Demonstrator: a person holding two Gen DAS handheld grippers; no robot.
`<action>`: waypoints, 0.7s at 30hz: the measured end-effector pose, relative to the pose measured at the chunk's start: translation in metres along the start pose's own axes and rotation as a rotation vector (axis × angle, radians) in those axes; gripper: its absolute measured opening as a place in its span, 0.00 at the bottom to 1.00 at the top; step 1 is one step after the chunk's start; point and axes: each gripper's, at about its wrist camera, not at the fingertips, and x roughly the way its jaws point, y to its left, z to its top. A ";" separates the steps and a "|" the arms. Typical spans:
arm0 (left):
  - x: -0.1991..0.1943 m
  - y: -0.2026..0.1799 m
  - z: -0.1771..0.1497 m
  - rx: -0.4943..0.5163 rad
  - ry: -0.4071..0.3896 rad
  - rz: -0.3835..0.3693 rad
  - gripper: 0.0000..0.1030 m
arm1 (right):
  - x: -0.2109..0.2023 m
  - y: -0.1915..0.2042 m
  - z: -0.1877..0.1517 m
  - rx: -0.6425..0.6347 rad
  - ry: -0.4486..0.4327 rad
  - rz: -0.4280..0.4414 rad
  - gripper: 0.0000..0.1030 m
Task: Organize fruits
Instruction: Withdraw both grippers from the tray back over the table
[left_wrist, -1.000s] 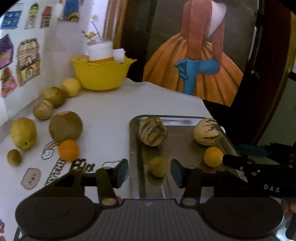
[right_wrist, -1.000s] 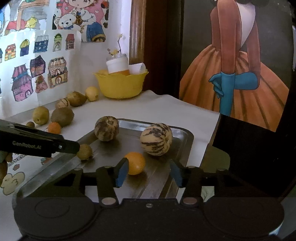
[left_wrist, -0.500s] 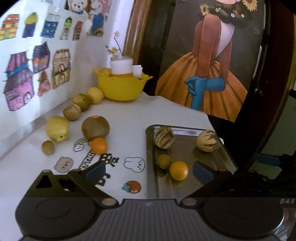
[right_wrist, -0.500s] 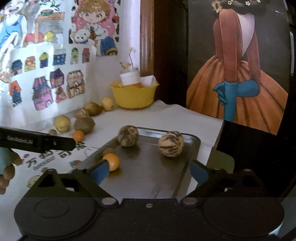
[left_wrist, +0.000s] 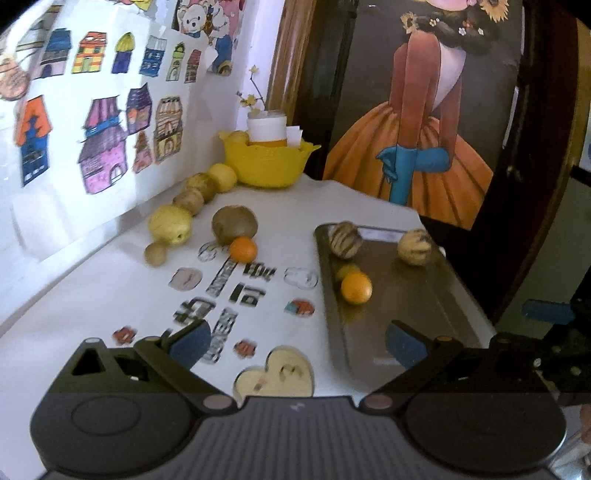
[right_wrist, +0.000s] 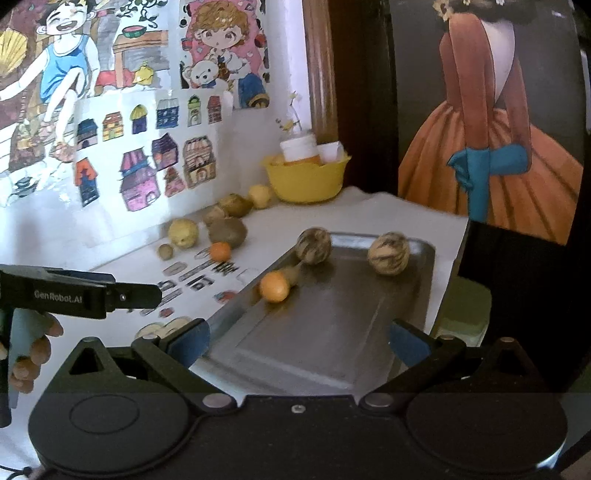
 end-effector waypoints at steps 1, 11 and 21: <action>-0.004 0.002 -0.004 0.005 0.006 0.004 1.00 | -0.002 0.003 -0.003 0.004 0.007 0.004 0.99; -0.027 0.034 -0.028 -0.009 0.082 0.058 1.00 | -0.002 0.035 -0.021 -0.012 0.112 0.053 0.99; -0.044 0.069 -0.033 0.002 0.134 0.113 1.00 | 0.011 0.074 -0.021 -0.120 0.181 0.148 0.99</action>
